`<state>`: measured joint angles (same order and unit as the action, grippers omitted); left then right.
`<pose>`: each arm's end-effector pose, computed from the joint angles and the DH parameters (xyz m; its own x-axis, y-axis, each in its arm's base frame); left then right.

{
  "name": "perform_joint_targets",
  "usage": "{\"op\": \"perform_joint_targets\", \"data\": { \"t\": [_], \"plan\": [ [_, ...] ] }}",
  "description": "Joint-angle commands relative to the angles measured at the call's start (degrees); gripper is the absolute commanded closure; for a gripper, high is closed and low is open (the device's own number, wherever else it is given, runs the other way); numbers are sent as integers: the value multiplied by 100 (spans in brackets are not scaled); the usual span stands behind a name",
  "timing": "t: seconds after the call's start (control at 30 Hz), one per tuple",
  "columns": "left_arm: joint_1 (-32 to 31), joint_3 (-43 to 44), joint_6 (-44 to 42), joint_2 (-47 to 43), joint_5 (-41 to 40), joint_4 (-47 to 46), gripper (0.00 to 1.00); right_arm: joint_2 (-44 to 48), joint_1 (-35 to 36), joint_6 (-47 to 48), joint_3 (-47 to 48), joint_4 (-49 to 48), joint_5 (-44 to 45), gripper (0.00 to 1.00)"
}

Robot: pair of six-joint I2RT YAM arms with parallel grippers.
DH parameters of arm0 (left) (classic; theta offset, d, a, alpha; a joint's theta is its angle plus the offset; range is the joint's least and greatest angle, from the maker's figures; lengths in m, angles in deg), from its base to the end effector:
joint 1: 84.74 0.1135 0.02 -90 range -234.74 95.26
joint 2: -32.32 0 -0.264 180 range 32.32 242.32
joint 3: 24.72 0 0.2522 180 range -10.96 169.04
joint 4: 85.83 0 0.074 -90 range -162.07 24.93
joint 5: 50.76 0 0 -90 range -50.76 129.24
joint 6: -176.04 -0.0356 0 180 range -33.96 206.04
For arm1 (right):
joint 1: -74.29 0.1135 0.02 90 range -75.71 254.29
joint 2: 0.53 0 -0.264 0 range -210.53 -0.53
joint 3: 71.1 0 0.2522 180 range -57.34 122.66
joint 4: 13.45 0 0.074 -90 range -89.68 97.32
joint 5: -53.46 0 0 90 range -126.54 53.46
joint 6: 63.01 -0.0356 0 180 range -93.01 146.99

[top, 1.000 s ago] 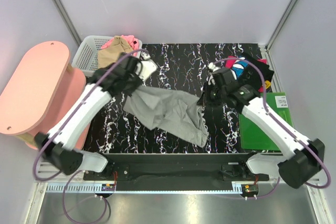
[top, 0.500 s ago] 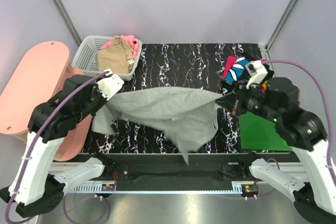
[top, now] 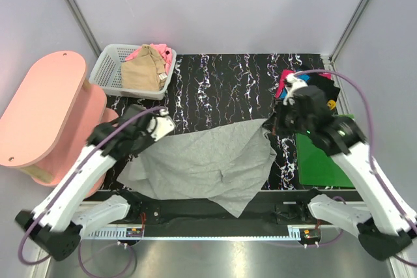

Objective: Fold and stack the t-shirts
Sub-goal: Flatten out the tshirt

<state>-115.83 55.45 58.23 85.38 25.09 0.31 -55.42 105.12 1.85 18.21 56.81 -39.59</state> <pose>0.1258 -0.0657 0.3464 -0.4661 0.8093 -0.3574 0.6902 0.5854 0.4255 0.1407 0.0862 0.4079 -0.6883 0.0832 -0.7206 -0.2832 0.8837 0.3726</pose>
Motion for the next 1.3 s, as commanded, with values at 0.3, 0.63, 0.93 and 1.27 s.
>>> {"op": "perform_joint_targets", "data": {
  "t": [0.3, 0.63, 0.93, 1.27],
  "plan": [
    [1173, -754, -1200, 3436, -8, -3852, 100, -3140, -1307, 142, -560, -2237, 885, 100],
    [1958, 320, -1947, 5092, -1098, -5014, 57, -4837, -1808, 238, 785, -2309, 974, 100],
    [1651, 13, -1227, 2792, 139, -3566, 1, -5234, -1809, 300, 1006, -1958, 1095, 47],
    [1465, -849, -805, 3306, 711, -3300, 7, -4153, -1660, 133, 23, -2001, 824, 46]
  ]
}}
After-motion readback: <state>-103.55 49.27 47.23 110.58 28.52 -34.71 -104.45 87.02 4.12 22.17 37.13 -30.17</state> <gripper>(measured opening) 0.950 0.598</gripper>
